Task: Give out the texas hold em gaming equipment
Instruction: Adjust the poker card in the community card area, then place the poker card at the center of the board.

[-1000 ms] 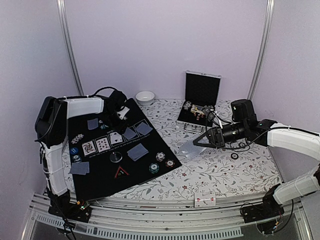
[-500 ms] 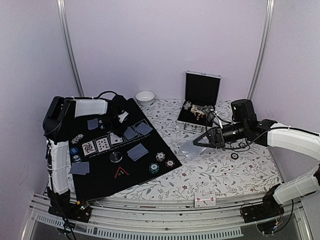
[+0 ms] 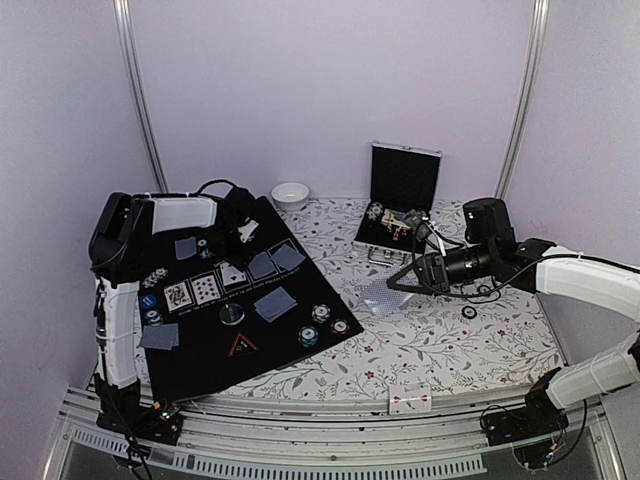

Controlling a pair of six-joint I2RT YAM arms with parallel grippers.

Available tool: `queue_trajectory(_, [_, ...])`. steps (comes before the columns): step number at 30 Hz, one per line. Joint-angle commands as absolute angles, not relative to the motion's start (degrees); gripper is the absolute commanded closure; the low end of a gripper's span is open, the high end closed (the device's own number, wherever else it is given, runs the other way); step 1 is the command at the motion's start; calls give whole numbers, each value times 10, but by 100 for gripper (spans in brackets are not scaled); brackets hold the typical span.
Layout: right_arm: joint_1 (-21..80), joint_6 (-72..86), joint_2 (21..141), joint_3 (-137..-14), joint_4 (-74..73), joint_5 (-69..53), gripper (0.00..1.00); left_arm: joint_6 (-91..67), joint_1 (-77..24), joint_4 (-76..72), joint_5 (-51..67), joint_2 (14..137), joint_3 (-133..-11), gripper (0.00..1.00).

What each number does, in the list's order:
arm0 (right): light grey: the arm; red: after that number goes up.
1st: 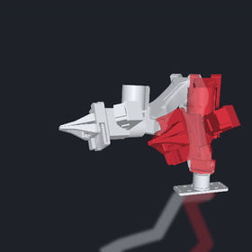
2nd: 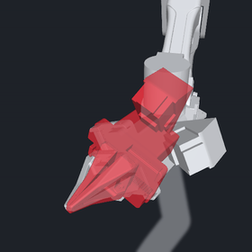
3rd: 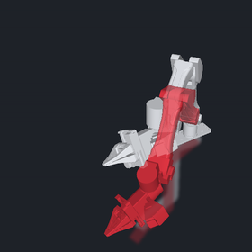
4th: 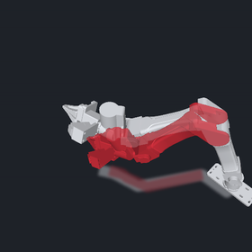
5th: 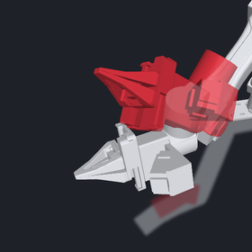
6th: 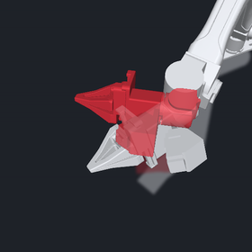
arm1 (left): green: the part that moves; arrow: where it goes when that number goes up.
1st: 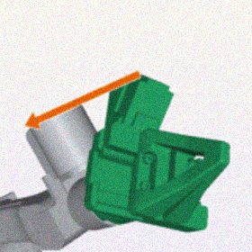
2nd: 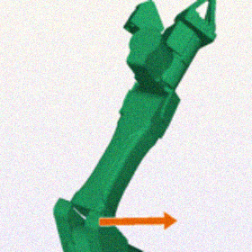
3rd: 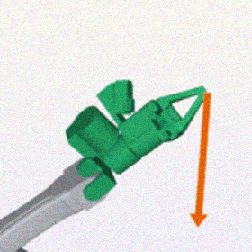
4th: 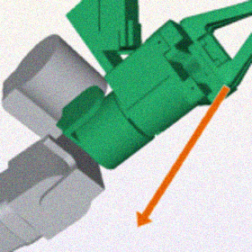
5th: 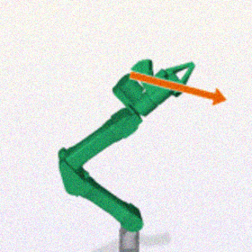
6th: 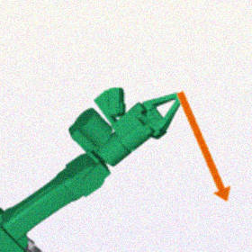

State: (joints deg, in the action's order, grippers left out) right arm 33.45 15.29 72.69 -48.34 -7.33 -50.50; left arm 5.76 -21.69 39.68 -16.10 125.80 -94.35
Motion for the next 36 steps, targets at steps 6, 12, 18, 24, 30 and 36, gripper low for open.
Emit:
queue_trajectory(6, [287,225,760,-445,-113,-418,98,39,-226,399,-120,1179,-899,26])
queue_trajectory(12, [287,314,729,-394,-152,-368,98,23,-250,390,-113,1092,-866,22])
queue_trajectory(18, [287,420,692,-275,-84,-352,98,4,-292,340,-92,1001,-797,14])
queue_trajectory(24, [269,442,690,-235,-103,-291,36,-1,-302,295,-99,923,-738,11])
queue_trajectory(30, [260,425,596,-299,-252,-90,1,-15,-291,260,-172,848,-689,4])
queue_trajectory(36, [259,359,536,-409,-328,89,1,-44,-242,166,-235,765,-603,2])
